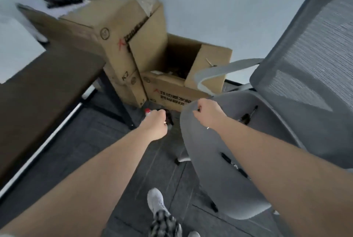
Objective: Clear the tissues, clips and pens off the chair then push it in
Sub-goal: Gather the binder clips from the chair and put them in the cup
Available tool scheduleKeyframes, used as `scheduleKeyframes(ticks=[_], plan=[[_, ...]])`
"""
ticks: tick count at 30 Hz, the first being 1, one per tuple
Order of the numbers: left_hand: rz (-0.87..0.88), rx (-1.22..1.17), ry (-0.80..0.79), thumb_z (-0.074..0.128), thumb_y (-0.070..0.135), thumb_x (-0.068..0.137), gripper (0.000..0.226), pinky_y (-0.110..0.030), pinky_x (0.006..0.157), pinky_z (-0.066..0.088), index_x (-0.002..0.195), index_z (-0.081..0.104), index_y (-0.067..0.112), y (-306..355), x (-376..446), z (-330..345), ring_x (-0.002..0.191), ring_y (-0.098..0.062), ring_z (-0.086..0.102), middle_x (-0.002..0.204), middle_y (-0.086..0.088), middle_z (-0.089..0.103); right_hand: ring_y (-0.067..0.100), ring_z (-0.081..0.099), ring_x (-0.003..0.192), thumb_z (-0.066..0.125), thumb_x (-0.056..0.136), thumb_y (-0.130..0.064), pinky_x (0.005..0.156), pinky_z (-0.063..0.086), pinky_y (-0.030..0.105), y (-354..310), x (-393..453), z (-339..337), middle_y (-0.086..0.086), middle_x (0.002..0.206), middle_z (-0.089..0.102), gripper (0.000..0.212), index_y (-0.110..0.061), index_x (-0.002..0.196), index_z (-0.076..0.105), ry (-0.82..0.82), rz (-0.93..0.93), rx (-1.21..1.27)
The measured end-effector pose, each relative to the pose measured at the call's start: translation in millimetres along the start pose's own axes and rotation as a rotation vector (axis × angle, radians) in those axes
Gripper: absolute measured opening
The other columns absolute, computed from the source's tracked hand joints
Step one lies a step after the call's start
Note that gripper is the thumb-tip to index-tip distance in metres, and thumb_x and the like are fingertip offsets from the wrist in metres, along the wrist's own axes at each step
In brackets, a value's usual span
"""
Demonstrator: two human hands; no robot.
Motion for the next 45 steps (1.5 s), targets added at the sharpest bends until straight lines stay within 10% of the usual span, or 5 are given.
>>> scheduleKeyframes(ticks=[8,22,39,45], plan=[[-0.31,-0.18,0.19,0.047,0.014,0.094,0.018,-0.035,0.073,0.045,0.11,0.052,0.006,-192,-131,-58,0.09,-0.028,0.056,0.109,-0.012,0.055,0.028,0.055,0.099,0.051,0.095,-0.024,0.072,0.037,0.03,-218,-43,89,0.01,0.097,0.056,0.015,-0.009,0.095,0.052,-0.079,-0.377,-0.214],[-0.593,-0.313,0.381,0.046,0.014,0.091,0.016,-0.034,0.075,0.042,0.105,0.052,0.007,-500,-324,-122,0.088,-0.029,0.048,0.108,-0.013,0.054,0.022,0.049,0.081,0.058,0.092,-0.022,0.072,0.04,0.029,-544,-146,297,0.004,0.085,0.054,0.017,-0.012,0.084,0.048,-0.23,-0.696,-0.246],[-0.866,-0.432,0.48,0.049,0.012,0.085,0.021,-0.032,0.069,0.041,0.105,0.055,0.007,-646,-320,-201,0.086,-0.024,0.049,0.107,-0.01,0.061,0.022,0.05,0.082,0.059,0.091,-0.021,0.069,0.039,0.03,-739,-107,386,0.003,0.088,0.054,0.013,-0.011,0.087,0.051,-0.364,-0.907,-0.309],[-0.883,-0.388,0.407,0.048,0.011,0.085,0.003,-0.03,0.066,0.04,0.088,0.047,0.01,-663,-301,-198,0.08,-0.023,0.049,0.078,-0.002,0.051,0.022,0.048,0.082,0.057,0.088,-0.015,0.069,0.039,0.03,-754,-96,409,0.004,0.088,0.053,0.009,-0.011,0.084,0.049,-0.408,-0.906,-0.386]])
Point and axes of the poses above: each hand's wrist, its own x-axis towards the middle knuckle, its own z-axis out of the palm, y = z × x, the point moved 4 cm from there along x, towards the middle knuckle
